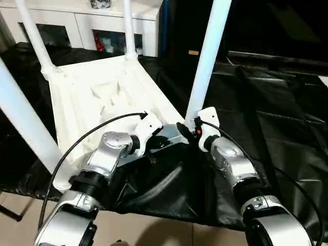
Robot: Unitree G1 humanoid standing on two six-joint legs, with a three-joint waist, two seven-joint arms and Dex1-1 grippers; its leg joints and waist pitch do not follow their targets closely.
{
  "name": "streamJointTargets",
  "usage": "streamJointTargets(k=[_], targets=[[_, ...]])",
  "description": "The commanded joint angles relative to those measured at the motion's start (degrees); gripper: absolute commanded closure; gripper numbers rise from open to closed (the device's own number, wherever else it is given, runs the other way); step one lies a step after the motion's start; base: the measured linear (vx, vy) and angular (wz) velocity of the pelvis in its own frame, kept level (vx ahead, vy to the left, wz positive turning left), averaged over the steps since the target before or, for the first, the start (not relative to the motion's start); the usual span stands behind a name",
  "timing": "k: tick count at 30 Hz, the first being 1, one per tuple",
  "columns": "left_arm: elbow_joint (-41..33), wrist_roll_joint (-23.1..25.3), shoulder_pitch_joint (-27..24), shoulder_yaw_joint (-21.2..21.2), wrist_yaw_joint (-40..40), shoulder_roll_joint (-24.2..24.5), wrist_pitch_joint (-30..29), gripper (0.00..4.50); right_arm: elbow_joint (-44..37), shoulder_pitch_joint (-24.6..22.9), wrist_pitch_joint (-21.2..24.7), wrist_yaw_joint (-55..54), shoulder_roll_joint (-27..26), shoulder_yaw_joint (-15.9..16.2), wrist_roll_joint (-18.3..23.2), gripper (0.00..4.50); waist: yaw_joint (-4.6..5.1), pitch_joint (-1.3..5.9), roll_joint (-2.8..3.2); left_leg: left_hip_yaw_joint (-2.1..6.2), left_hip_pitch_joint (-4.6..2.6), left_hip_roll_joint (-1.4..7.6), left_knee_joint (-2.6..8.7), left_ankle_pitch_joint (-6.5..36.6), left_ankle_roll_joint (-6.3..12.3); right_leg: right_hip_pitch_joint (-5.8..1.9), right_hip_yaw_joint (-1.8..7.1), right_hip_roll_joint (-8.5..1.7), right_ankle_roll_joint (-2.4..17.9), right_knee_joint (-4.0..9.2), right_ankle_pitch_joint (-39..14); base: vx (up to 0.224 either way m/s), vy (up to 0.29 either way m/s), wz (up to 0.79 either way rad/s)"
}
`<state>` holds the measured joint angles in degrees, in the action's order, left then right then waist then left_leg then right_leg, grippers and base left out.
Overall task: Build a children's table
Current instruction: Rotate leg to tighten
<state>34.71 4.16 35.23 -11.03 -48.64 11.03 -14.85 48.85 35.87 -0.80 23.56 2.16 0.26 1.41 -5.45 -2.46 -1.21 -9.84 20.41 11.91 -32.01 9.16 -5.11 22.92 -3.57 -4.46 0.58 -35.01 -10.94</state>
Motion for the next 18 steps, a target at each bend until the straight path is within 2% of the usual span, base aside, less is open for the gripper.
streamJointTargets(k=[1, 3, 5, 6, 9, 10, 11, 18], targets=[[-0.28, -1.45, 1.55, -0.78, 1.78, -2.39, 0.48, 4.50, 0.50, 0.85, -0.70, 6.67, -3.64, 4.55, -0.58, 1.31, -0.11, 3.19, 0.15, 0.00, -0.20, 0.92, 3.44, 14.79, 0.82, -2.75, 2.38, -3.37, 10.47, 4.56, -12.26, 0.000, 0.000, 0.00], [-0.46, -1.54, 1.28, -0.94, 0.47, -1.77, 0.88, 4.50, 0.31, 0.96, -0.69, 8.34, -2.66, 4.63, -0.64, 1.15, -0.06, 3.22, 0.23, 0.02, -0.17, 0.95, 3.44, 14.78, 0.84, -2.76, 2.38, -3.29, 10.60, 4.48, -11.53, 0.000, 0.000, 0.00], [-1.28, -1.80, 0.37, -1.54, -4.12, 0.77, 2.33, 4.50, -0.62, 0.91, -1.46, 16.53, 0.98, 6.16, -0.24, 0.89, -0.08, 3.45, 0.12, -0.02, -0.02, 0.94, 3.22, 13.61, 1.56, -3.05, 2.36, -3.26, 11.24, 4.16, -8.60, 0.000, 0.000, 0.00], [-1.28, -1.80, 0.37, -1.54, -4.12, 0.77, 2.33, 4.50, -0.62, 0.91, -1.46, 16.53, 0.98, 6.16, -0.24, 0.89, -0.08, 3.46, 0.40, 0.00, 0.03, 0.93, 3.17, 13.12, 1.82, -3.06, 2.38, -3.27, 11.57, 4.04, -7.44, 0.000, 0.000, 0.00], [-1.30, -2.07, 0.05, -1.82, -7.15, 2.23, 3.61, 4.50, -1.58, 0.38, -2.47, 23.21, 3.27, 7.95, -0.17, 0.89, -0.07, 3.44, 0.28, -0.09, 0.11, 0.95, 3.01, 12.01, 2.71, -3.22, 2.24, -3.23, 12.94, 3.81, -5.03, 0.000, 0.000, 0.00], [-1.64, -2.50, -0.37, -2.20, -10.54, 3.90, 5.14, 4.50, -2.05, -0.16, -4.78, 28.33, 5.43, 9.48, -0.66, 0.89, -0.06, 3.40, 0.11, -0.13, 0.10, 0.98, 3.02, 12.05, 2.84, -3.19, 2.24, -3.23, 13.05, 3.89, -5.15, 0.000, 0.000, 0.00], [-2.32, -3.41, -0.84, -2.25, -13.41, 5.01, 5.34, 4.50, -2.25, -0.33, -5.47, 31.62, 6.69, 10.04, -0.45, 0.89, -0.24, 3.39, 0.22, -0.16, 0.07, 1.15, 2.97, 12.48, 3.01, -3.20, 2.16, -3.29, 13.36, 3.79, -5.68, 0.000, 0.000, 0.00], [-4.35, -5.35, -2.22, -3.55, -23.34, 9.41, 6.63, 4.50, -3.76, -0.33, -4.06, 43.40, 9.54, 10.39, 2.20, 0.89, -0.66, 3.28, 0.32, -0.22, -0.18, 1.53, 3.08, 14.15, 3.04, -2.90, 2.16, -3.25, 13.90, 3.76, -8.23, 0.000, 0.000, 0.00]])
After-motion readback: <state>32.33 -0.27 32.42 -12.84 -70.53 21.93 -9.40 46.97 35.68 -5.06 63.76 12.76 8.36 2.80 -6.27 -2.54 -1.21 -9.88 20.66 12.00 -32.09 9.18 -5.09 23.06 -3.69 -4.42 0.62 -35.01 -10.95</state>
